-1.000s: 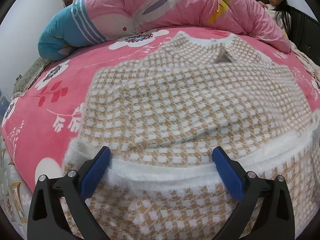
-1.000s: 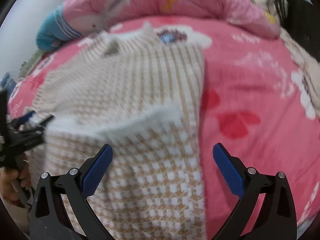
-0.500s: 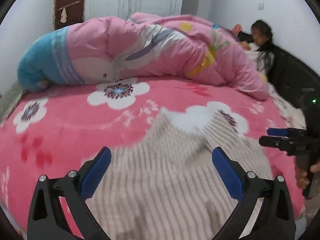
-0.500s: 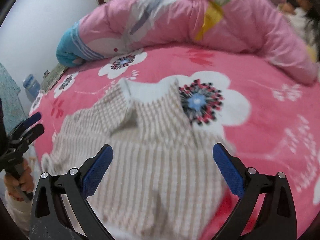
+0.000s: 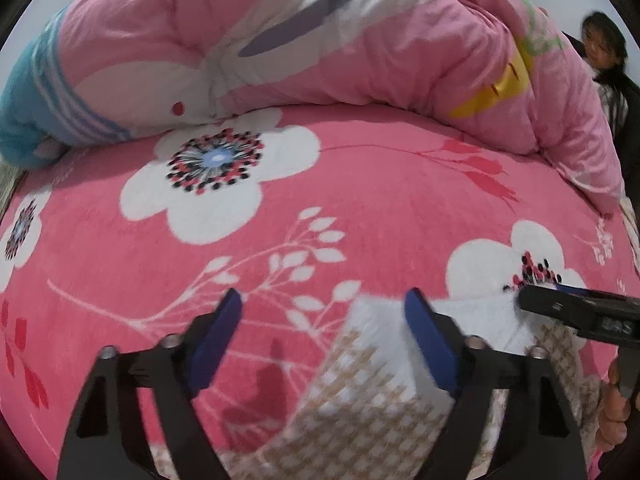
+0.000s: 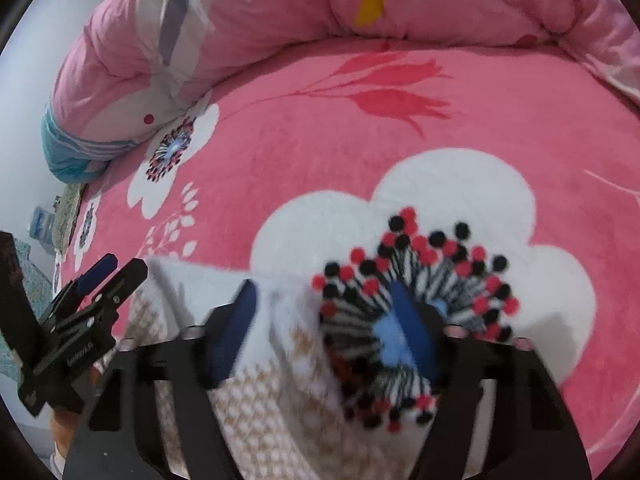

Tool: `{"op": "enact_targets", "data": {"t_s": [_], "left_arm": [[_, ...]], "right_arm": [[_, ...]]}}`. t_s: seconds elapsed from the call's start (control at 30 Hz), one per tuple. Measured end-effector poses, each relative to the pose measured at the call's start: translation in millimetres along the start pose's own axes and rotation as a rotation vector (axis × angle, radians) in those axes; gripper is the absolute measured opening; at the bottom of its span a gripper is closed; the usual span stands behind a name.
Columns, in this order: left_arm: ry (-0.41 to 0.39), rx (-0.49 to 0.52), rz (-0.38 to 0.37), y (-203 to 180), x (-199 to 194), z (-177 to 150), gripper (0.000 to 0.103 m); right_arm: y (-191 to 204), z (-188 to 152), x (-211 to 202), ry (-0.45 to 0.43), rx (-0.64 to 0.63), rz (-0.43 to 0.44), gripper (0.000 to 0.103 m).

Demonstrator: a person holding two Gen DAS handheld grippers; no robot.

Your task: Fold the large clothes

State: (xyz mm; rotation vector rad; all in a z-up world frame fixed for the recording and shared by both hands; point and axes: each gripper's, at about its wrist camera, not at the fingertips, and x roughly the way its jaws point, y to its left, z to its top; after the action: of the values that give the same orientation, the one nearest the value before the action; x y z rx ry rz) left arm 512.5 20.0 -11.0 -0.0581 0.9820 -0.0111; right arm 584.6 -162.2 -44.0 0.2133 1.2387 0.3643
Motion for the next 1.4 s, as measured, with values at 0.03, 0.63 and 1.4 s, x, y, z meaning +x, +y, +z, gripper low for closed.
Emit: {"op": "enact_targets", "data": {"t_s": [0.03,0.63,1.4], "left_arm": [[0.005,0.017,-0.001,-3.6,2.3,-0.4,0.062],[-0.182,0.273,-0.133,-4.4,-169.8,-104.7,0.01],[-0.135,0.102,-0.393,62.6,-174.5,-234.9,0.016]], "right_arm": [[1.3,-1.1,2.8,0.013,-0.002,0.015,0.031],[68.4,-140.1,-134.2,-0.212,-0.387,-0.082,0.008],[116.0,-200.5,-53.3,0.005,-0.374,0.092,0.031]]}}
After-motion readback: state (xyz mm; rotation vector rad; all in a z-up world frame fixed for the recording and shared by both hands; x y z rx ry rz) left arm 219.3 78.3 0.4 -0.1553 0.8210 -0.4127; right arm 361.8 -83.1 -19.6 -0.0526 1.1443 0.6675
